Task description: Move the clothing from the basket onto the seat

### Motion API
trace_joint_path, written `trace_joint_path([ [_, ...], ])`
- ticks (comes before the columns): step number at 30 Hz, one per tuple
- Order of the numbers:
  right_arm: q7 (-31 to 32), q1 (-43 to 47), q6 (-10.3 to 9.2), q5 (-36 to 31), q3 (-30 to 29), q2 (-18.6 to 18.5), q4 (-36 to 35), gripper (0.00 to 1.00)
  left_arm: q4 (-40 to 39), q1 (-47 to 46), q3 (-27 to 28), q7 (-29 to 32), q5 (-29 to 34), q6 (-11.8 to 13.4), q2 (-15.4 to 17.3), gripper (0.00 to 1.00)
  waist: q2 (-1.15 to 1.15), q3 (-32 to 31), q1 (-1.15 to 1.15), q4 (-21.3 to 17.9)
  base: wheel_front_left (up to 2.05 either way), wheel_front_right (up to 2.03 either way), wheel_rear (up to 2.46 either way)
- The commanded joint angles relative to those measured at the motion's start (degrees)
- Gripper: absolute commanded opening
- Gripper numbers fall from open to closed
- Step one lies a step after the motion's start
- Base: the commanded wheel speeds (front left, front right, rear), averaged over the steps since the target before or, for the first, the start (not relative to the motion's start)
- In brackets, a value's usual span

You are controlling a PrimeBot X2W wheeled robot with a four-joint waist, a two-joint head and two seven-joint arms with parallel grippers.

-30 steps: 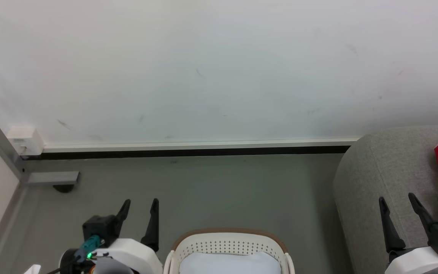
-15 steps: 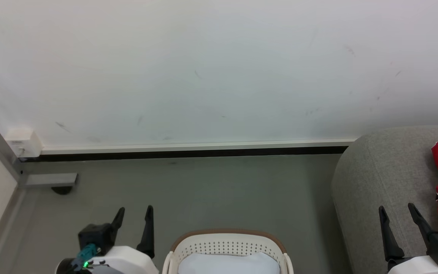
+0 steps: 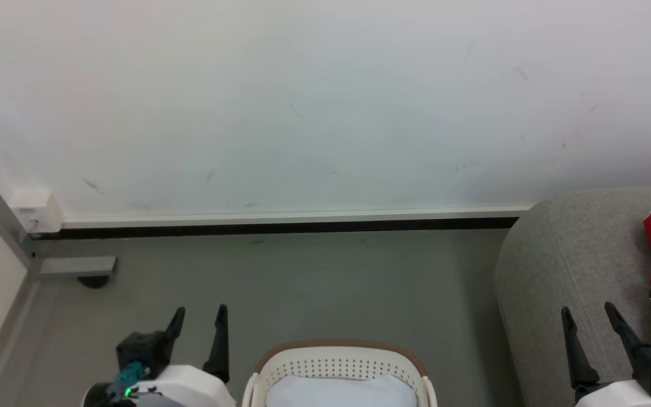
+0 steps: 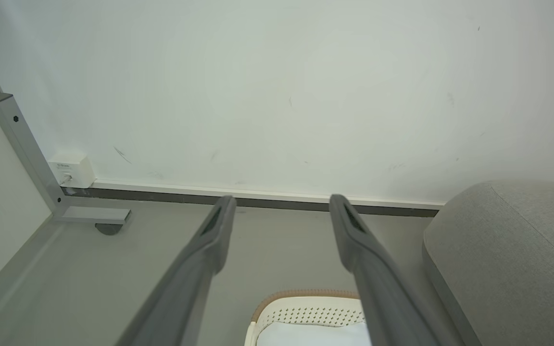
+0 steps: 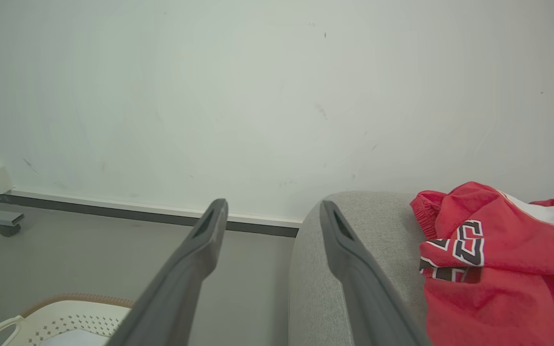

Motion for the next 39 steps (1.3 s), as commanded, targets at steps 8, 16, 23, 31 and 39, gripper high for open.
trace_joint_path([
  [8,-0.56,-1.05,-0.15,0.63,0.63,-0.65,1.11,1.0,0.45,0.64,0.06,-0.13,0.49,0.11,0.14,1.0,0.0,-0.03,0.0,0.23,0.0,0.0,0.0],
  [16,-0.46,-0.39,0.0,0.34,0.76,0.07,1.71,0.0,0.79,0.43,0.09,0.01,0.32,0.25,-0.19,0.0,0.0,-0.07,0.0,0.28,0.0,0.0,0.0],
  [23,0.91,1.17,0.0,3.85,0.14,1.21,3.41,0.0,2.07,2.9,0.88,0.88,-2.15,-0.97,-2.0,0.0,0.0,0.01,0.0,0.29,0.0,0.0,0.0],
  [31,3.03,1.4,-0.01,12.98,-0.44,1.59,1.63,0.0,1.78,3.34,5.13,3.02,-8.16,-4.12,-3.55,0.0,0.0,0.19,0.0,0.31,0.0,0.0,0.0],
  [39,4.9,1.59,-0.02,21.21,-0.97,1.94,0.04,0.0,1.59,3.71,9.01,5.01,-13.59,-6.98,-4.98,0.0,0.0,0.36,0.0,0.33,0.0,0.0,0.0],
])
